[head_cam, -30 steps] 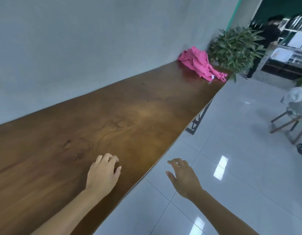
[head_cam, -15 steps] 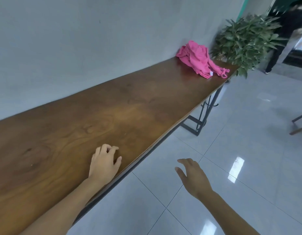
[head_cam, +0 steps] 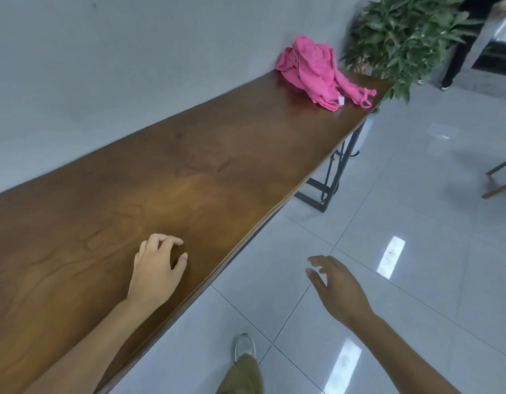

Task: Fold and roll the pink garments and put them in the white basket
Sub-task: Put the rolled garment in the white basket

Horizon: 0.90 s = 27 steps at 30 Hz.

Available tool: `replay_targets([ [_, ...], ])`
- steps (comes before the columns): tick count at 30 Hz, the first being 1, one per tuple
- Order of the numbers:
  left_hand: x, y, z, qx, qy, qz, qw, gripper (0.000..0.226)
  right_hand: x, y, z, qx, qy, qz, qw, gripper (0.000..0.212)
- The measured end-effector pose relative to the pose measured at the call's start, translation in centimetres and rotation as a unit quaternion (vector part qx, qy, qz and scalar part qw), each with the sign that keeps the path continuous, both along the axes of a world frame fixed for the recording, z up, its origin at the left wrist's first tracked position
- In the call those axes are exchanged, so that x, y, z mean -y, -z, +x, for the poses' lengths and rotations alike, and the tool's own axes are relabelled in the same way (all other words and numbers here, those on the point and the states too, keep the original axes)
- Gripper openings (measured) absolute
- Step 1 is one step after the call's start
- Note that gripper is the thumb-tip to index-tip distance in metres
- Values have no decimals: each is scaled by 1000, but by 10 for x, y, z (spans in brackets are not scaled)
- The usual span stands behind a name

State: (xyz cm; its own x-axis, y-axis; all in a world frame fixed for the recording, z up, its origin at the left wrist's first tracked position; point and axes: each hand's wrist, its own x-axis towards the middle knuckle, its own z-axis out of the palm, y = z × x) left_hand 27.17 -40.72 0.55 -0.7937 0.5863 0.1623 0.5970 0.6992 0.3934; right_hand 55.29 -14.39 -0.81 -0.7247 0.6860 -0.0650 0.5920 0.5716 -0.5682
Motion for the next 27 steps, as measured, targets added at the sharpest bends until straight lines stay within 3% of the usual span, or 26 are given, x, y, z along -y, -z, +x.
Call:
replay_targets([
  [16,-247,-3,-99,28,126,41,991,24,-160,-28,-76,16,91,5,996,30],
  [22,-363,-10,-126,40,136,5,990,50,-208,-30,-85,36,107,8,994,27],
  [27,-443,-9,-153,43,117,-26,992,55,-267,-34,-92,45,103,19,993,30],
])
